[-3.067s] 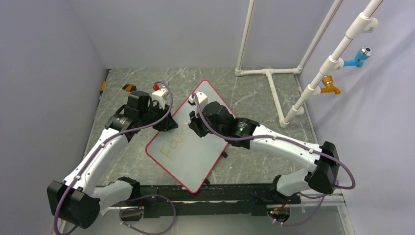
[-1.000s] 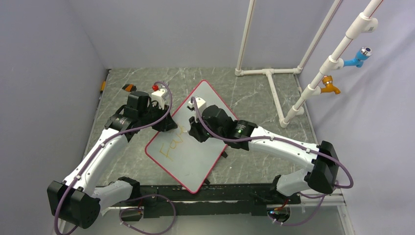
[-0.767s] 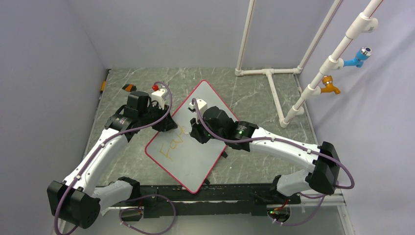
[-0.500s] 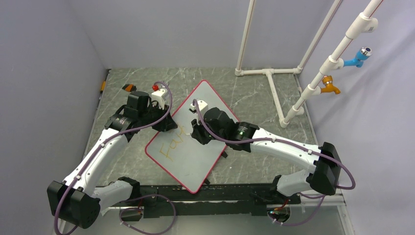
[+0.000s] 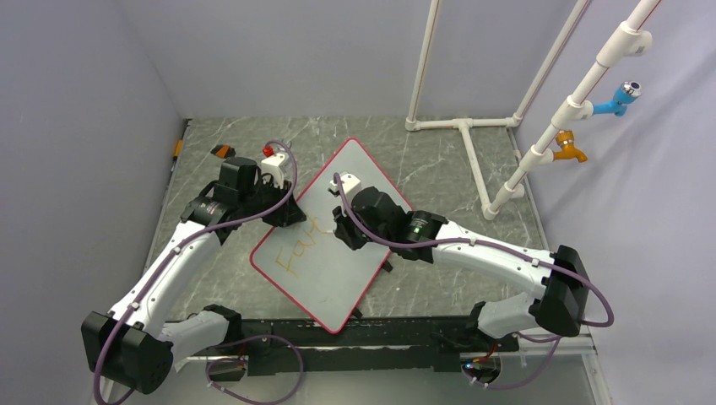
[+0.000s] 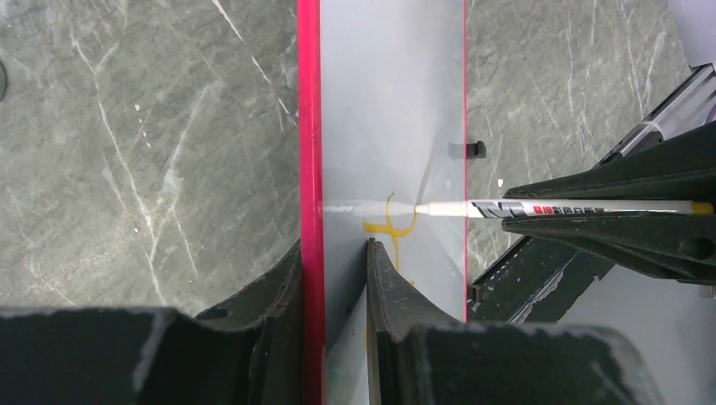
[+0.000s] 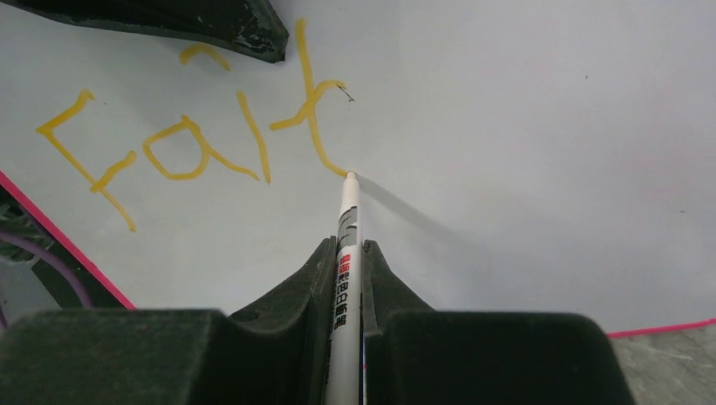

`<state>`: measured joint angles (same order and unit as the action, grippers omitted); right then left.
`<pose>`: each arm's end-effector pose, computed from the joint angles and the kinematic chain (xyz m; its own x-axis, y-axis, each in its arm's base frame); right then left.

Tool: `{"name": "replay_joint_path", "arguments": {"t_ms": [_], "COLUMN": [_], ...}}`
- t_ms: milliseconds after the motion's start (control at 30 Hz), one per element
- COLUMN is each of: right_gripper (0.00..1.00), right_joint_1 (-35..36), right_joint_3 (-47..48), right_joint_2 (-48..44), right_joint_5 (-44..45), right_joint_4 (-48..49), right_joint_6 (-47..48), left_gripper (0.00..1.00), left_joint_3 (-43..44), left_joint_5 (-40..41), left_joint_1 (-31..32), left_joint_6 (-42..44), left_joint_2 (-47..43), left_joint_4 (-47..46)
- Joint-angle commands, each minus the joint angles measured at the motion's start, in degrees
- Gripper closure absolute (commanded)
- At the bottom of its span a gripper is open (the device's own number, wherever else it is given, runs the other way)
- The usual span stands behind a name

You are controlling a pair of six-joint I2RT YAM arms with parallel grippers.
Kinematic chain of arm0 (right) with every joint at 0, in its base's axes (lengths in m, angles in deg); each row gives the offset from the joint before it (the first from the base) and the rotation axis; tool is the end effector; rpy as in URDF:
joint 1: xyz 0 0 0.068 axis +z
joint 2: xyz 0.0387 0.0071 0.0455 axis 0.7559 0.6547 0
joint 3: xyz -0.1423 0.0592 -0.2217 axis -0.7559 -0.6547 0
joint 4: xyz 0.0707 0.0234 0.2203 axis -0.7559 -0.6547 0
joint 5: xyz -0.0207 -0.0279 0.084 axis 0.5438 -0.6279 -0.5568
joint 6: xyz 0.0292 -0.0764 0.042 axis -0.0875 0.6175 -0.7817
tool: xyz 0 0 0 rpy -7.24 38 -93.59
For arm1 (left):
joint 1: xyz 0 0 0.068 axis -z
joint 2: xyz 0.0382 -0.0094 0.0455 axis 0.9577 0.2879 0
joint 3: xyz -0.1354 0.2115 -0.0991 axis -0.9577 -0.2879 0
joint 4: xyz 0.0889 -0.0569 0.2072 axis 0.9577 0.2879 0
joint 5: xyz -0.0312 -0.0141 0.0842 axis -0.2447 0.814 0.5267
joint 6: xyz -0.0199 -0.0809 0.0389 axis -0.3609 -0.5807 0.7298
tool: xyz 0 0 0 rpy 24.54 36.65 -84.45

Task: Write a sentence on the whiteboard

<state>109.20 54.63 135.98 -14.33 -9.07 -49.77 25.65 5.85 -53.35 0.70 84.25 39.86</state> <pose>0.1645 0.2702 0.2858 -0.4696 -0.3388 -0.8153 -0.7329 0.6645 0.1460 0.2037 -0.1110 0.2874 -0.7021 0.0913 -0.7062 0.5005 0.7688 -0.3982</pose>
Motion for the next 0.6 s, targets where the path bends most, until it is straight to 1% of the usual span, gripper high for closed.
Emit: {"name": "replay_joint_path", "arguments": {"t_ms": [0,333,567], "right_gripper": [1.00,1.00,1.00], "right_joint_1": [0.0,0.0,0.0], "right_joint_3": [2.1,5.2,11.3], "right_joint_2": [0.3,1.9,1.1], "right_joint_5": [2.9,5.7,9.4], "right_joint_4": [-0.9,-1.0,-0.5], "right_joint_6": [1.5,3.6,6.6], "left_gripper": [1.00,1.00,1.00], "left_joint_3": [0.0,0.0,0.0], "left_joint_5": [7.3,7.2,7.0], "left_joint_1": [0.0,0.0,0.0], "left_joint_6": [6.5,6.5,6.5], "left_joint_2": [-0.6,-0.7,-0.9], "left_joint_4": [-1.9,-1.9,-1.9]}}
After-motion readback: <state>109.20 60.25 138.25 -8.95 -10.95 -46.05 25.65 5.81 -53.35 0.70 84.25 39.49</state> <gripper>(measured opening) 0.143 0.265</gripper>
